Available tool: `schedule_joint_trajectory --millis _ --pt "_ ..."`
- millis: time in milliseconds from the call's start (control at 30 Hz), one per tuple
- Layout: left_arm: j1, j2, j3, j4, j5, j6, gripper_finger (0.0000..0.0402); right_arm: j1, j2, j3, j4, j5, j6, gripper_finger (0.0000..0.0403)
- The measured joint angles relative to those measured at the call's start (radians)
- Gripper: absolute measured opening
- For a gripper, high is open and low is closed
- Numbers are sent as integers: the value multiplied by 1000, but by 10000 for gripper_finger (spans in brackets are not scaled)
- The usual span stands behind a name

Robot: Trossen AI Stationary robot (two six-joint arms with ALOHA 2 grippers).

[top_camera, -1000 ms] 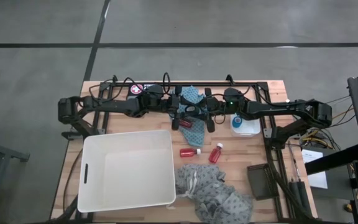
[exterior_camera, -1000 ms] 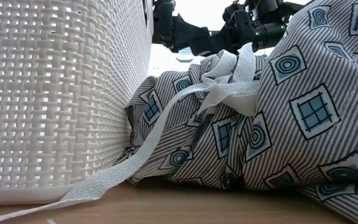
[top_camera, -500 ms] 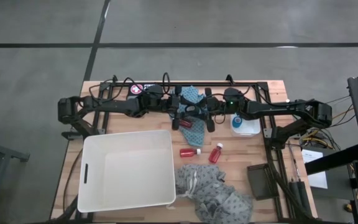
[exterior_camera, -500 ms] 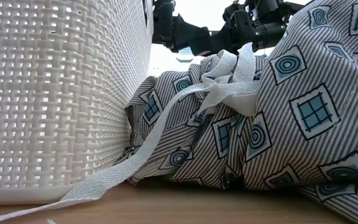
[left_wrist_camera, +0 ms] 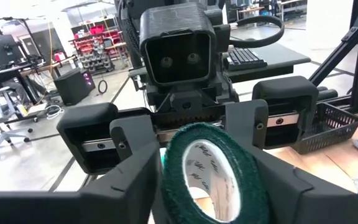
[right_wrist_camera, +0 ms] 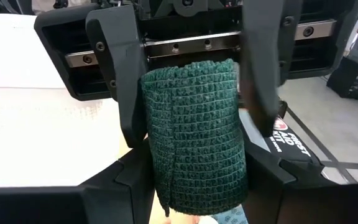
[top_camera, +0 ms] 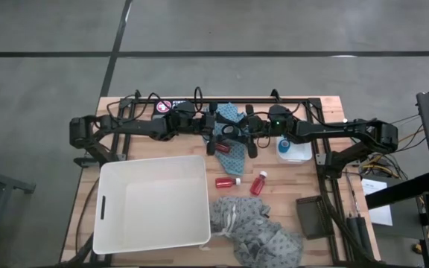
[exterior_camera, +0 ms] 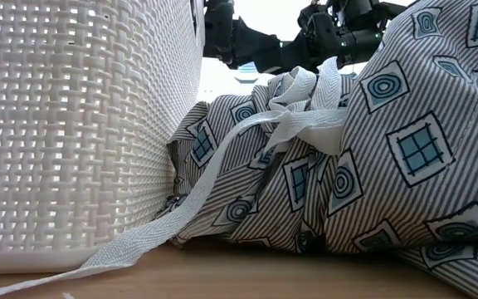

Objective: Pick & Place Medicine items
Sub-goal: Put the green bandage into the small white bin

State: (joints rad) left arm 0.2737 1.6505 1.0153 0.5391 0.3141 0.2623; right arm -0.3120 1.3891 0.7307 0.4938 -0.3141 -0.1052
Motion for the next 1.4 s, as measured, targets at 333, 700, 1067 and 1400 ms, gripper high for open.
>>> schedule_joint_trajectory --millis 333,700,1067,1400 --pt "-21 0 0 6 26 -76 307 0 0 0 -3 0 -3 176" --pt "-19 0 0 5 -60 -78 313 0 0 0 -13 0 -3 176" --pt "-19 1 0 -5 -65 1 319 0 0 0 -18 0 -3 176" --pt "-31 1 0 -1 -196 -2 373 0 0 0 -19 3 -3 176"
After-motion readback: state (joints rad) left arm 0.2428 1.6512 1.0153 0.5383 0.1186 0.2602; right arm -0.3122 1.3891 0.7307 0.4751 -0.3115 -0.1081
